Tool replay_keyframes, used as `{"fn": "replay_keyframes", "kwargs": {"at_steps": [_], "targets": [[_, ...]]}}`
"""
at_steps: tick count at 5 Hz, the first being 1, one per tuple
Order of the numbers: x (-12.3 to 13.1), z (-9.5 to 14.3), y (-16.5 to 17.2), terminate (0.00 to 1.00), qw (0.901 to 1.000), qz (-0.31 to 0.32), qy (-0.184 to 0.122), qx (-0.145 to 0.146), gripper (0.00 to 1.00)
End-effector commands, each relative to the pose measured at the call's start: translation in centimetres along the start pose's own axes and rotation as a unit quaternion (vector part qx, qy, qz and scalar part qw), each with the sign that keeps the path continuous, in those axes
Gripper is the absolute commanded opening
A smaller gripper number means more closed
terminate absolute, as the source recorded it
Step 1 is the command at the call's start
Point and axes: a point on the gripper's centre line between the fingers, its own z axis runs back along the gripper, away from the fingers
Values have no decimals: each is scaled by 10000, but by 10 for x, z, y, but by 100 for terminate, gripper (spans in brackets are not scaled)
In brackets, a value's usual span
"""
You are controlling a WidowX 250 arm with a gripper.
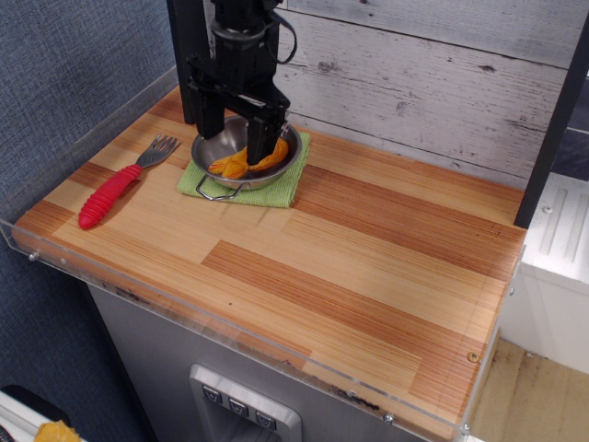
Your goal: Move the fish below the bowl
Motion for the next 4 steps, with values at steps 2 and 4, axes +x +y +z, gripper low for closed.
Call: {"fn": "replay_keyframes", "kwargs": {"at_steps": [2,4], "targets": [[6,-10,-8,0,9998,105,98,156,100],[-4,21,-23,0,9988,87,-73,469,0]]}}
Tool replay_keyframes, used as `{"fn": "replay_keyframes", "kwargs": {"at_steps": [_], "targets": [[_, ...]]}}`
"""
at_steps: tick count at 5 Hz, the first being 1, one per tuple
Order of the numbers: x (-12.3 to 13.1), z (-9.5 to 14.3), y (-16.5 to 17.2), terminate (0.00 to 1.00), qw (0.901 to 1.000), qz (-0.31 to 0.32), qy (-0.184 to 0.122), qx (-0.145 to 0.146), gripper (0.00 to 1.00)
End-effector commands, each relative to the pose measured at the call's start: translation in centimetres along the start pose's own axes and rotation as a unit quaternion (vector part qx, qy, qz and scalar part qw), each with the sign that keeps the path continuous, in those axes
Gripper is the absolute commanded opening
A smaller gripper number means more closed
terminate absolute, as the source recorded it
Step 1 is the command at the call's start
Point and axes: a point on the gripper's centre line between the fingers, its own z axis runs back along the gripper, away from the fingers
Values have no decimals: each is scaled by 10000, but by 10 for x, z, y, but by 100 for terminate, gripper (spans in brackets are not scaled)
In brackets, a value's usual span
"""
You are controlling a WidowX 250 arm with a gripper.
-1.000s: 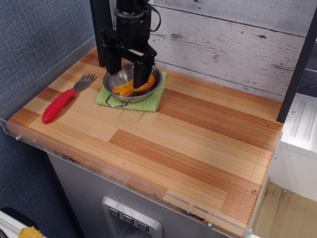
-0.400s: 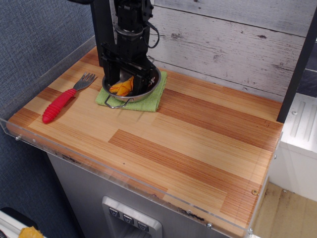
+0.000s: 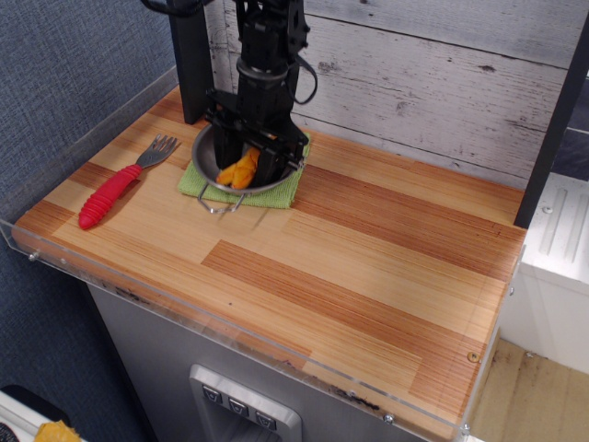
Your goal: Move the fish below the bowl
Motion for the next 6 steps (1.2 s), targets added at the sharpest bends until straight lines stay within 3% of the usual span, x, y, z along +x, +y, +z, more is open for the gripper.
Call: {"fn": "replay_keyframes", "kwargs": {"at_steps": [1,2,3,4,5,6], "targets": [[-32,81,-5,0,9949,304,-766,585,0],[-75,107,-2,0,9908,692,-949,677,0],[-113,96,15,0,9923,813,-798,492,0],[-136,75,42,0,9948,868,-497,206,0],[-147,42,65,0,9937,1018,-339,-315,0],[-132,17,65,0,9944,791,-364,-601,0]]}}
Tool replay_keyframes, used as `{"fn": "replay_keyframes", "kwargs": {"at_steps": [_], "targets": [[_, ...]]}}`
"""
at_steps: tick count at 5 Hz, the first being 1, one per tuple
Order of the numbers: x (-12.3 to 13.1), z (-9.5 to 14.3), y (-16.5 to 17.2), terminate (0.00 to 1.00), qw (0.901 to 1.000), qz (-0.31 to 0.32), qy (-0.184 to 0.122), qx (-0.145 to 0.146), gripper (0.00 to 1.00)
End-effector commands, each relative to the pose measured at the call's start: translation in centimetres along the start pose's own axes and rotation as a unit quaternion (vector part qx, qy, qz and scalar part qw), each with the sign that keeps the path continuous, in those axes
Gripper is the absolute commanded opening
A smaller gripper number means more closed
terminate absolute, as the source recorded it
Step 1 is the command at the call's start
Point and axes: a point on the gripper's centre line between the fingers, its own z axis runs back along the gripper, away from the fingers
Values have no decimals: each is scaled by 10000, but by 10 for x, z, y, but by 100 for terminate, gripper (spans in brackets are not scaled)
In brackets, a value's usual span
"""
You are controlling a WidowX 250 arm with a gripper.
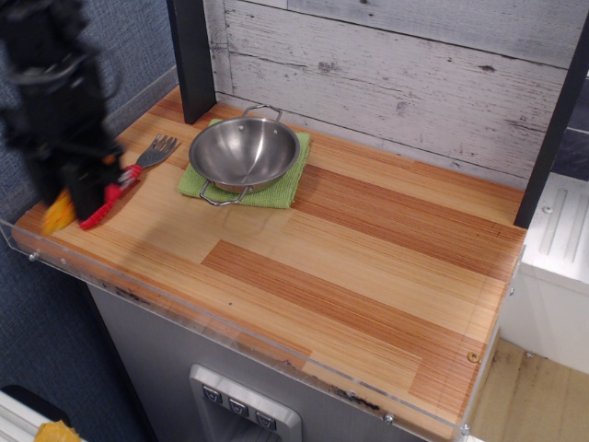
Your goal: Move the fish below the bowl
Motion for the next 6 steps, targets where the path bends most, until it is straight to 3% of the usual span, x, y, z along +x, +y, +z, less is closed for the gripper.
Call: {"fn": "replay_keyframes", "kwargs": {"at_steps": [1,3,4,6], "targets": [[29,-24,-12,0,9987,-469,-72,-161,0],[43,-25,-33,0,9968,-799,-69,-26,0],[44,-26,-35,0,9962,-865,-43,-13,100],[39,-25,-33,0,9978,-658,101,-9,100]]}}
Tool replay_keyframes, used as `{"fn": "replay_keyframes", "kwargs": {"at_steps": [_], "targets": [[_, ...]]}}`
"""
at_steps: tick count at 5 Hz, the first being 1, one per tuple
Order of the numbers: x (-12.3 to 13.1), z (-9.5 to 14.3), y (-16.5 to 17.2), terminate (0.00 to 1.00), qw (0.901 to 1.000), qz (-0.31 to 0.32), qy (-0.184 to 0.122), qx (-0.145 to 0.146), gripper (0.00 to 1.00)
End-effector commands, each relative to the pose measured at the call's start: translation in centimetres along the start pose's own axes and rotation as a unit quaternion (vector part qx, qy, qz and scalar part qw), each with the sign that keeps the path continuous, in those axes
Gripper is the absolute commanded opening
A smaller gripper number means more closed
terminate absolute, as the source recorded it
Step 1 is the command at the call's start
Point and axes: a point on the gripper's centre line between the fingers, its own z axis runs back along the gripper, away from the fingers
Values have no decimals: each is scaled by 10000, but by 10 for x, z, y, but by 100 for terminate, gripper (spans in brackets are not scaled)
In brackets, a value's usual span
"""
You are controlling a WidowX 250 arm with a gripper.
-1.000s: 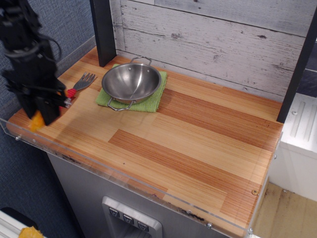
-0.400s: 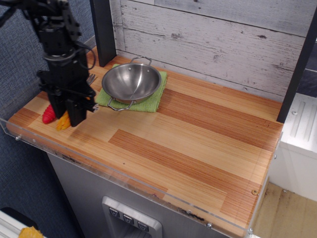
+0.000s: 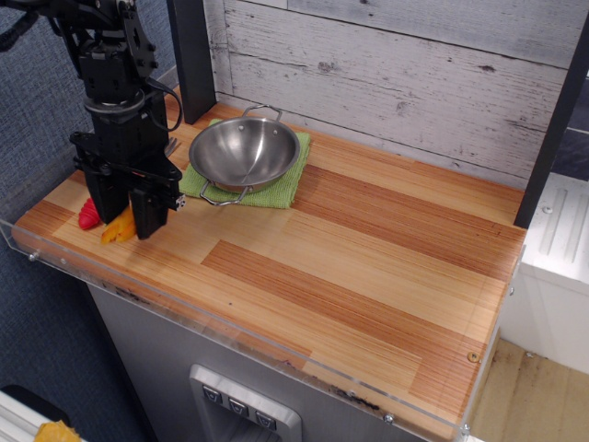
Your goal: Move the fish below the bowl
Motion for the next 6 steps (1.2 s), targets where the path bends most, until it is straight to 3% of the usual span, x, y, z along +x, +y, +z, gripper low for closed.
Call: {"fn": "replay_keyframes", "kwargs": {"at_steps": [1,2,3,4,5,6], "targets": [[-2,21,-1,0,9994,98,-173,280,100],[-11,61,-5,0,9987,208,-352,319,100],[-8,85,-11,0,9969,735,-266,-128,100],[4,78,-18,0,9946,866,-214,-525,100],[12,77,-22,0,9963,646,-296,-486,100],[16,81,-26,0,9990,243,-374,-89,100]]}}
